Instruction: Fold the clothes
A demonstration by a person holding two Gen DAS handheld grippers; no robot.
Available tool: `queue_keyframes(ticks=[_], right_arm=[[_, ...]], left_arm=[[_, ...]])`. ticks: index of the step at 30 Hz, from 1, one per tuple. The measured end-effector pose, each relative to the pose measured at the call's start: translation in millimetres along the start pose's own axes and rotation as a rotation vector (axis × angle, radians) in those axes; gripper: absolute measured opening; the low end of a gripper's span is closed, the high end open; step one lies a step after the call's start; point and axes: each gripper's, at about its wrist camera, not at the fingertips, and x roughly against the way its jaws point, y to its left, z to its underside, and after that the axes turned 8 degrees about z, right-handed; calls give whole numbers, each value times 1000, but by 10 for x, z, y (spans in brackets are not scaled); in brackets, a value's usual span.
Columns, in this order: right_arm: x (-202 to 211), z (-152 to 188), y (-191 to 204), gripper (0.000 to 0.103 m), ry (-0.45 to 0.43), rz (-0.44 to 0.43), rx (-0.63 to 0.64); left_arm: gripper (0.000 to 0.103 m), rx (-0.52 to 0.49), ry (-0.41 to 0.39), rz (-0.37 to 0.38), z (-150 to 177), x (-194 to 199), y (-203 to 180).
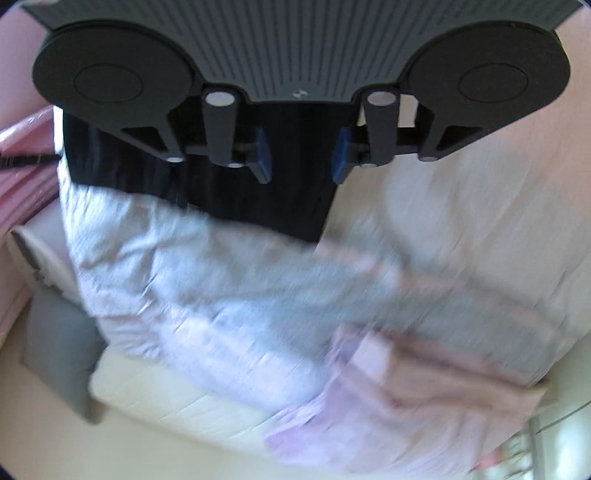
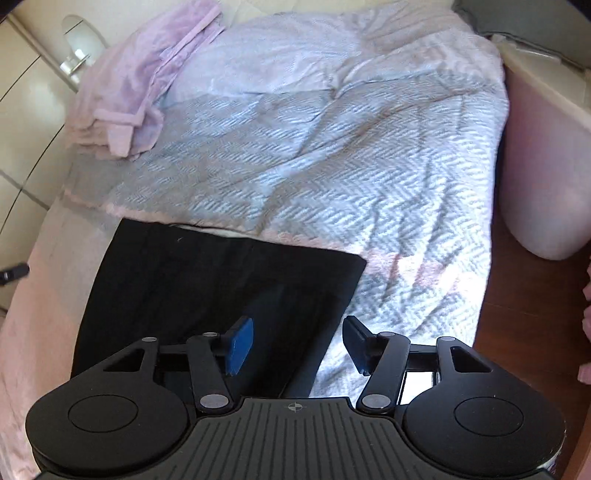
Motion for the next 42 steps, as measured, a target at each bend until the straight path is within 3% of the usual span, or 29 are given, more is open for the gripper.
queue_keyframes(ticks=[4,7,9,11,15,16,18,20,24,27,30,32,33,34,36,40,42], right_arm=[[-70,87,434,58,31,-76,145],[-129,158,999,58,55,-179,313],[-159,270,1437,58,74,-259,434],[-189,449,1905,58,100,-338,576],[-164,1058,2913,59,170,-488,922],[-132,1252,3160,64,183,-524,1018],[-61,1697,3584,75,195,-599,1205],[-7,2148,3983,76,207,-670,1396],[-40,3003,4563,76,210,-702,1773],[-93,3526,4738,76,163,-707,2066],[-173,3870,4765,76,107,-681,2278],[-259,4013,4786,67,110,-677,2358],[-297,4047,4781,42,125,-673,2381],[-321,4083,4811,25,151,-658,2392],[-259,4080,4828,9,168,-653,2383],[-135,3857,4943,5,165,-657,2240],[-96,3802,4966,4,156,-655,2202]], left_arm=[[39,215,44,-160,927,699,496],[49,362,84,-315,1800,1417,785],[50,439,123,-404,2392,1903,889],[58,491,151,-450,2929,2314,899],[66,473,194,-438,3822,2837,611],[66,446,221,-430,4007,2886,511],[66,335,294,-419,4304,2864,299],[66,234,348,-418,4571,2795,170],[66,125,338,-408,4938,2673,159],[66,-12,341,-404,5028,2551,206],[66,-35,305,-375,5102,2649,297],[66,-37,283,-362,5146,2741,356],[66,-35,281,-363,5166,2801,384],[66,-32,278,-364,5185,2860,412],[66,-38,283,-371,5234,2964,470],[65,-122,370,-407,5349,2967,585],[55,-151,407,-397,5385,2930,659]])
